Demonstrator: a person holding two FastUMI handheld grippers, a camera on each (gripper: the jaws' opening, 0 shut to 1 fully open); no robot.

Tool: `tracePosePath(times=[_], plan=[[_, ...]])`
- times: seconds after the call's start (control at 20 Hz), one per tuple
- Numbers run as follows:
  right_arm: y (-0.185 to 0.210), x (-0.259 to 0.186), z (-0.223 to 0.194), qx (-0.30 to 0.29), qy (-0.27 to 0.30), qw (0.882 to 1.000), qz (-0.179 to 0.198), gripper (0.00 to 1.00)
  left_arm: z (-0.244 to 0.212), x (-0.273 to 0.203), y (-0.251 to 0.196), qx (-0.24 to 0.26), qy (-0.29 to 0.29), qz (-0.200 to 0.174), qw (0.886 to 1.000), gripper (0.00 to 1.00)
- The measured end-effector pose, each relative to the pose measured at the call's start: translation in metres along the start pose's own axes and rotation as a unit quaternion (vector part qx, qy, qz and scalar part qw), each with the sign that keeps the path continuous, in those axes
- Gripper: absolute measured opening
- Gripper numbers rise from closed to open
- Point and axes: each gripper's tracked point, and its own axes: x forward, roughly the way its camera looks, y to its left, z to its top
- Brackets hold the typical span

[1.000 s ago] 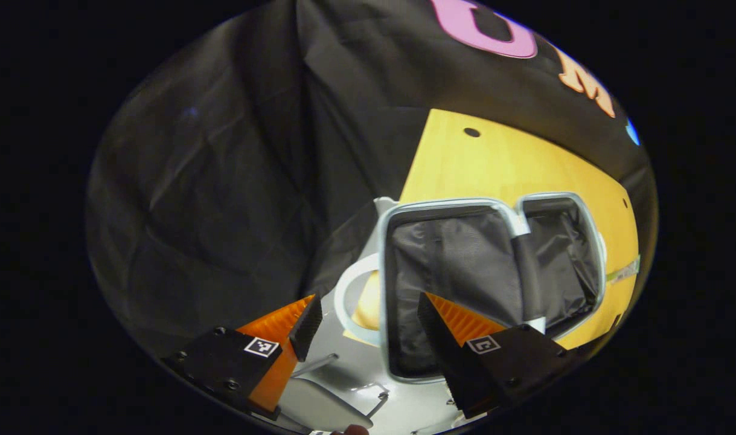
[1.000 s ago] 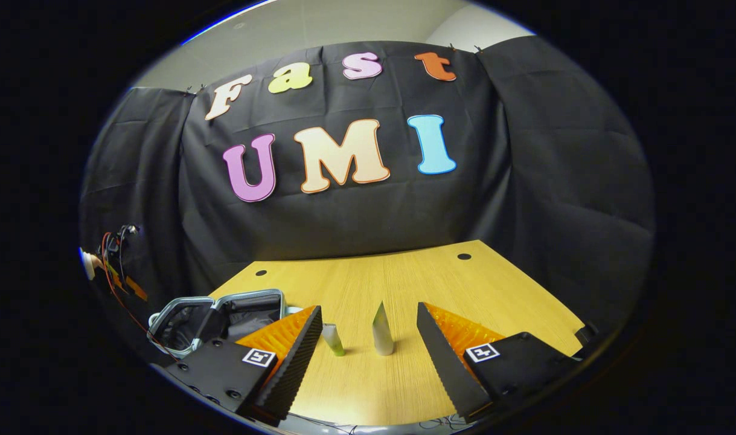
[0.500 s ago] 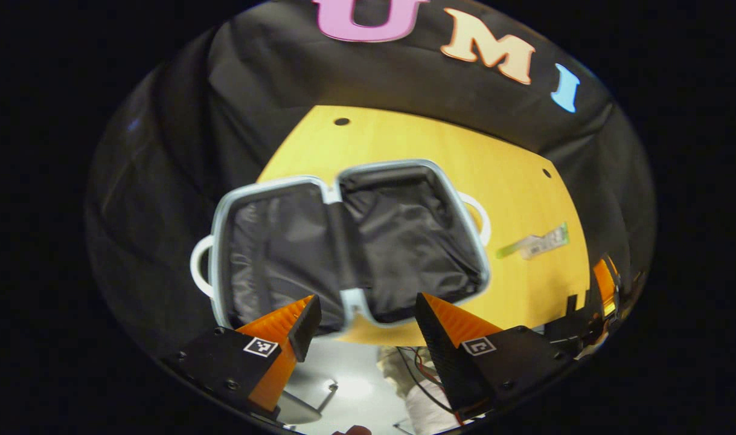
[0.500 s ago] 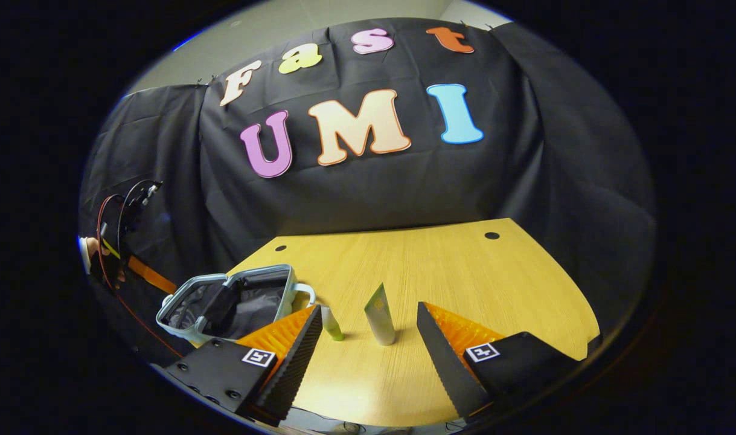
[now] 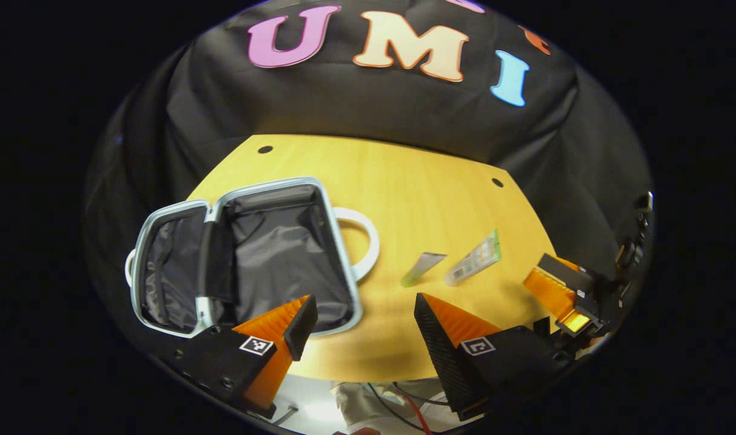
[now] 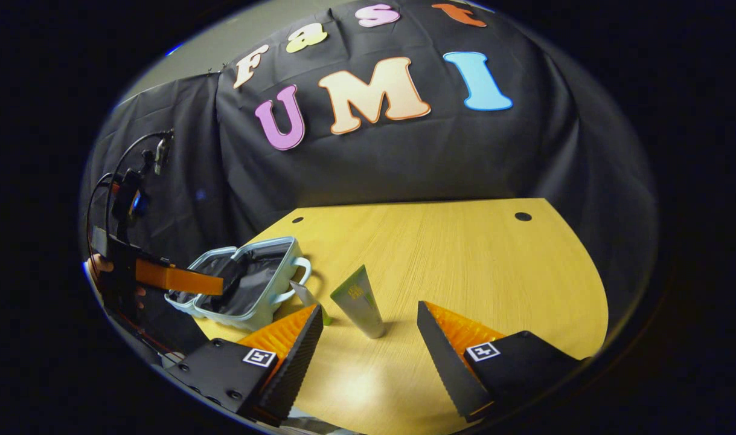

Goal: First open the suitcase, pack the skin care products into it, and then close the suitcase.

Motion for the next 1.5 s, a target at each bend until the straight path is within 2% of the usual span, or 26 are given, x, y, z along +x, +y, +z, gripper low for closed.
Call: tracePosePath(times=[0.05,0.1,0.35,0.55,0.6,0.65,0.95,1.0,1.1,1.15,1.2,1.25,1.3,1.5], plan=[[-0.001,0.006,0.0,-0.004,0.008,1.0,0.015,0.94,-0.002,0.008,-0.011,-0.001,-0.009,-0.002,1.0,0.96],[0.001,0.011,-0.004,-0.004,0.017,0.999,0.03,0.98,-0.006,0.019,-0.021,-0.002,-0.014,-0.006,1.0,0.96],[-0.001,0.042,-0.029,-0.053,0.051,0.994,0.077,0.98,-0.018,0.079,-0.053,-0.035,-0.065,0.0,0.997,0.96],[-0.003,0.062,-0.049,-0.088,0.063,0.989,0.1,0.98,-0.017,0.122,-0.045,-0.072,-0.112,0.028,0.991,0.96],[-0.002,0.067,-0.052,-0.093,0.064,0.988,0.105,0.94,-0.016,0.128,-0.044,-0.076,-0.122,0.026,0.989,0.96],[0.0,0.071,-0.057,-0.097,0.066,0.987,0.11,0.98,-0.017,0.138,-0.046,-0.079,-0.127,0.017,0.989,0.96],[0.006,0.098,-0.077,-0.106,0.072,0.984,0.123,0.98,-0.004,0.161,-0.054,-0.07,-0.176,0.007,0.982,0.94],[0.007,0.101,-0.079,-0.102,0.073,0.985,0.122,0.98,-0.004,0.164,-0.056,-0.062,-0.178,0.009,0.982,0.83],[0.007,0.106,-0.079,-0.105,0.068,0.985,0.116,0.98,-0.003,0.17,-0.055,-0.049,-0.177,0.02,0.983,0.68],[0.007,0.108,-0.08,-0.111,0.065,0.985,0.113,0.98,-0.002,0.172,-0.056,-0.047,-0.178,0.022,0.983,0.63],[0.007,0.11,-0.08,-0.112,0.064,0.985,0.113,0.98,-0.003,0.176,-0.055,-0.046,-0.176,0.028,0.983,0.52],[0.009,0.111,-0.082,-0.108,0.064,0.985,0.115,0.98,-0.004,0.177,-0.053,-0.046,-0.175,0.029,0.983,0.48],[0.01,0.112,-0.082,-0.104,0.064,0.986,0.115,0.98,-0.003,0.179,-0.053,-0.049,-0.176,0.026,0.983,0.37],[0.014,0.121,-0.081,-0.089,0.058,0.988,0.111,0.98,-0.004,0.177,-0.05,-0.065,-0.176,0.023,0.982,0.23]])
